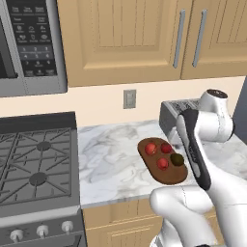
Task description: Place the avocado, onion, tomato, and bell pepper on the cutting board.
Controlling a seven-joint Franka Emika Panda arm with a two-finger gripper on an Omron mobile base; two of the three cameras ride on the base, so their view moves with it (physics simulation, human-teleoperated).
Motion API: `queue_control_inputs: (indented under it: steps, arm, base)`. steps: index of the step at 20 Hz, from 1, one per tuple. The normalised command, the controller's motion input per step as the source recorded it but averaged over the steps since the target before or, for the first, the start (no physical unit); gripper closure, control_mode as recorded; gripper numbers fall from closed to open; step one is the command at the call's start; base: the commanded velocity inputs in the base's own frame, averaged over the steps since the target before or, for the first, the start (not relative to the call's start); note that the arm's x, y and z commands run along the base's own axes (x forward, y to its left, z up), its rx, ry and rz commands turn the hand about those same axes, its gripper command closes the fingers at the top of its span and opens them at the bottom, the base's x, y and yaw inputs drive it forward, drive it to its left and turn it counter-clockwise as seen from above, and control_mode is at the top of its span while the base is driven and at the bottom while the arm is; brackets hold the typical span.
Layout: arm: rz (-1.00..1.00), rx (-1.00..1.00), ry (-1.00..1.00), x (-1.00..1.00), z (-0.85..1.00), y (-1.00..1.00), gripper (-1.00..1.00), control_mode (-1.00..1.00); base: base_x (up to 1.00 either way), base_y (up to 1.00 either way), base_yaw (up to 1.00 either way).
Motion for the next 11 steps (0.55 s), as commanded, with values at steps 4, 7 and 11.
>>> queue_control_inputs:
  steps: [4, 7, 11]
  arm:
    - [0.00, -0.07, -0.30, -1.00, 0.70, 0.40, -1.00, -1.00]
    - [0.00, -0.09, -0.29, -1.00, 0.70, 0.59, -1.00, -1.00]
    - [0.00, -0.09, -0.26, -0.89, 0.62, 0.77, -1.00, -1.00]
  base:
    - [0.00, 0.00, 0.00]
    - [0.00, 0.00, 0.00]
    - [0.00, 0.00, 0.00]
